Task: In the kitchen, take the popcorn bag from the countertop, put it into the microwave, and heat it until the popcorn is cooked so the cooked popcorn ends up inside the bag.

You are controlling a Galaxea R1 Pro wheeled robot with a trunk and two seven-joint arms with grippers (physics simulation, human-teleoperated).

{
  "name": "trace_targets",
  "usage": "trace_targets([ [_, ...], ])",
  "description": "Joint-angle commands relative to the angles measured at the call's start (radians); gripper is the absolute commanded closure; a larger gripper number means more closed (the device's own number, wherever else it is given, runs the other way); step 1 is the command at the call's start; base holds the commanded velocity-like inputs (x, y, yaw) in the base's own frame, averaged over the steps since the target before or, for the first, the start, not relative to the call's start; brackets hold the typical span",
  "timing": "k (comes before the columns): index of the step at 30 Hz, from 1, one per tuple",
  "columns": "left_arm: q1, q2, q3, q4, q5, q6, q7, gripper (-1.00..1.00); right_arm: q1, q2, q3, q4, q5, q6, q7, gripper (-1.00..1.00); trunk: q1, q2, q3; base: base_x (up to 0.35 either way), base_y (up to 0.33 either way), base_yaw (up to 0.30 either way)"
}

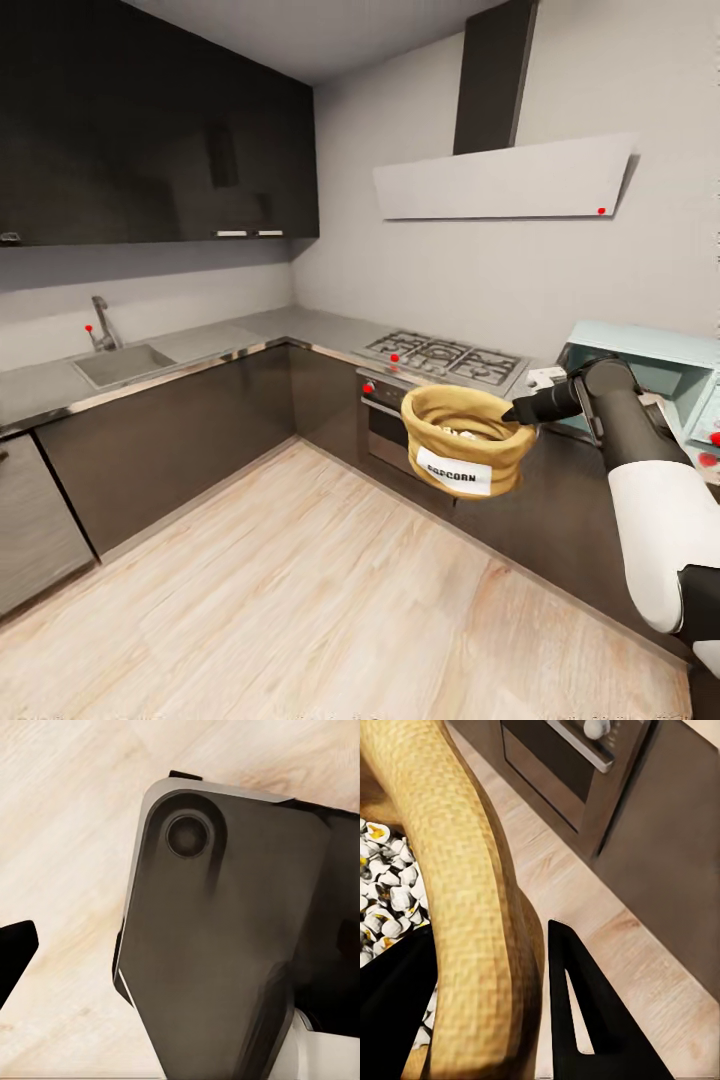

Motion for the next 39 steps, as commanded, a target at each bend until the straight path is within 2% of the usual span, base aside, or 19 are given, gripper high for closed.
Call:
trace_targets([
  [1, 0.000, 0.000, 0.002, 0.000, 0.004, -0.003, 0.001, -1.00, -0.001, 0.000, -0.002, -0.001, 0.009, 0.003, 0.010, 1.00, -0.001, -0.001, -0.001, -0.313, 0.000, 0.000],
  [22, 0.000, 0.000, 0.002, 0.000, 0.003, -0.003, 0.001, -1.00, -0.001, 0.000, -0.002, 0.000, 0.009, 0.003, 0.011, 1.00, -0.001, -0.001, -0.001, -0.304, 0.000, 0.000],
  [39, 0.000, 0.000, 0.002, 0.000, 0.003, -0.003, 0.001, -1.00, 0.001, -0.003, -0.002, 0.002, 0.012, 0.003, 0.009, 1.00, -0.001, -0.001, -0.001, -0.013, 0.000, 0.000],
])
